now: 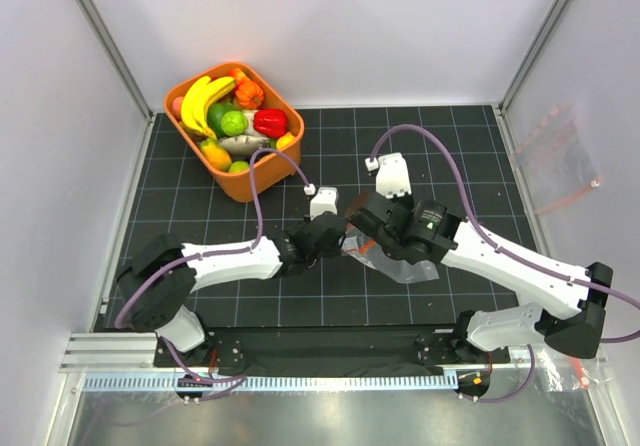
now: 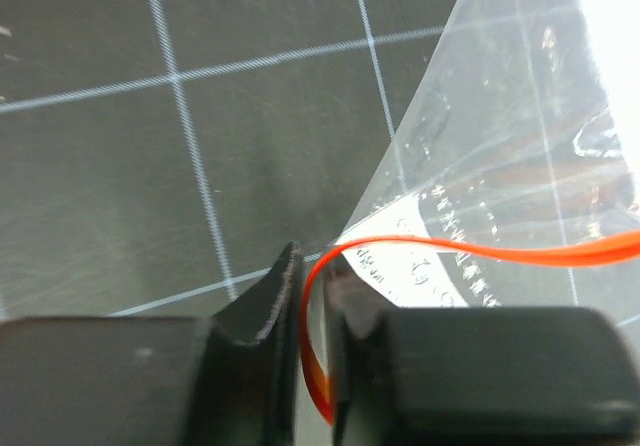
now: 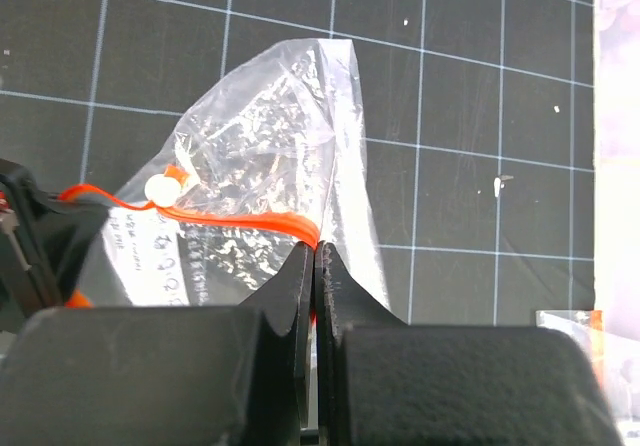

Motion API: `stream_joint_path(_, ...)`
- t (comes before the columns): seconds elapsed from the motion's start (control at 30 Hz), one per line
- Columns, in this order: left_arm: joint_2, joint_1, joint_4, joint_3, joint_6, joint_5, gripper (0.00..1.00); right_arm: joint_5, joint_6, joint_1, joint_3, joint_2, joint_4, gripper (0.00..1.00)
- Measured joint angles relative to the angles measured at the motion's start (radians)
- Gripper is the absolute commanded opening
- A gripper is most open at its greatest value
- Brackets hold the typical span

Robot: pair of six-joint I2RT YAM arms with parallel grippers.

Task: Place the food in the zip-top bag and seal the zipper
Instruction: Open the zipper of the food storage bag at the center of the board.

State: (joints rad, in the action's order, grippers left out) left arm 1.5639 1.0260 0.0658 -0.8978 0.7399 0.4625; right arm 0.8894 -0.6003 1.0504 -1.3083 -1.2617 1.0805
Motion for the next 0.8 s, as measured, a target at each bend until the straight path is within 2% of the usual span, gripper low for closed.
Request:
stream_joint_path(0.07,0.029,0.000,-0.022,0.000,0.007,-0.022,0.27,0.009,0.005,-0.001,0.008,-0.009,-0.008,0.01)
stream_joint_path(0.17,0.055,-0.002,-0.028,0.000,0.010,-0.045,0.33,0.015,0.019,-0.010,0.066,-0.014,-0.041,0.01)
stream_joint_path(0.33,0.066,-0.004,-0.052,0.000,0.010,-0.071,0.34,-0.016,0.050,-0.037,0.199,-0.015,-0.136,0.01)
stream_joint_path(0.43,0.066,-0.004,-0.063,0.000,0.009,-0.079,0.36,-0.026,0.059,-0.053,0.216,-0.027,-0.155,0.01)
stream_joint_path(0.5,0.066,-0.004,-0.069,0.000,0.008,-0.081,0.43,-0.026,0.065,-0.064,0.216,-0.033,-0.167,0.01)
stream_joint_path(0.53,0.066,-0.004,-0.070,0.000,0.008,-0.082,0.50,-0.025,0.069,-0.068,0.216,-0.035,-0.168,0.01)
stream_joint_path(0.63,0.065,-0.004,-0.073,0.000,0.010,-0.086,0.59,-0.026,0.080,-0.084,0.216,-0.034,-0.175,0.01)
stream_joint_path(0.8,0.039,-0.004,-0.076,0.005,0.008,-0.092,0.58,-0.042,0.097,-0.099,0.226,-0.023,-0.217,0.01)
